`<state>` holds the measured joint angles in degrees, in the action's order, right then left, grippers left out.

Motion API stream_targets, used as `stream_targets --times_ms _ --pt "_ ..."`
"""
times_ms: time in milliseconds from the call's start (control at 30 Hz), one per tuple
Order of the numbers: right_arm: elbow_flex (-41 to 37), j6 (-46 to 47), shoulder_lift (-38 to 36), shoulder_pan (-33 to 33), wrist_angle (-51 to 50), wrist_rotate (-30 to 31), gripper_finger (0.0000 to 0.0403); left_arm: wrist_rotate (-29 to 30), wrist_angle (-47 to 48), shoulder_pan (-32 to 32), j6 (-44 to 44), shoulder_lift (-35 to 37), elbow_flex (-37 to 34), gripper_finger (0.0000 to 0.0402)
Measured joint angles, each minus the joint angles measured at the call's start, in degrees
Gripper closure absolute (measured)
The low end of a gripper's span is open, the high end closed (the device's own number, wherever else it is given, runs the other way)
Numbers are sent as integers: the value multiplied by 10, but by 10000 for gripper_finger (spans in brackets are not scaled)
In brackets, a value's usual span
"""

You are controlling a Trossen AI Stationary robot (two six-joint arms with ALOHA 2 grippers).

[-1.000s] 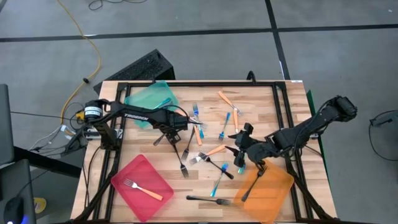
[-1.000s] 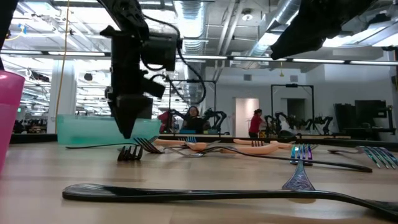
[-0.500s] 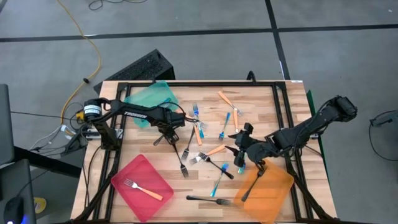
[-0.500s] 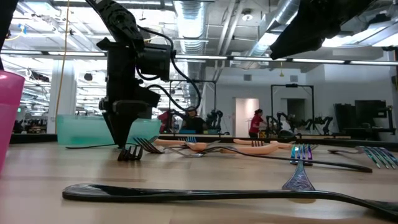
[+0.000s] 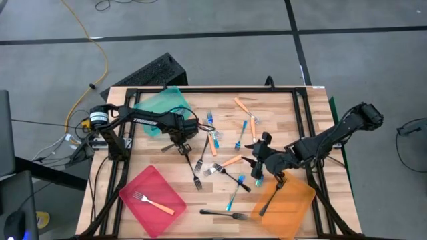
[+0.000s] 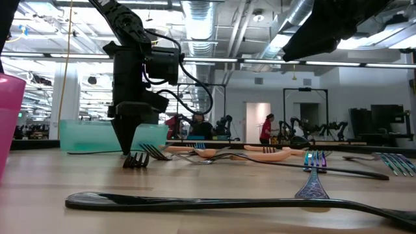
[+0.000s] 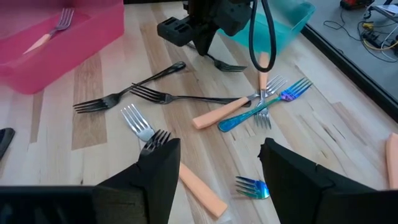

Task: Sort silverware by color (type)
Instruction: Put the black fork into the orange bin

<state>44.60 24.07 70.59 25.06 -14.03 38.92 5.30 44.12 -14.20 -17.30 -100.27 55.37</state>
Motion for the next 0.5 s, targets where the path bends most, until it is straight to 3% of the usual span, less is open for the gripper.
stream_targets --times_ms 500 --pt "0 0 0 0 12 0 161 21 -13 11 21 -1 34 401"
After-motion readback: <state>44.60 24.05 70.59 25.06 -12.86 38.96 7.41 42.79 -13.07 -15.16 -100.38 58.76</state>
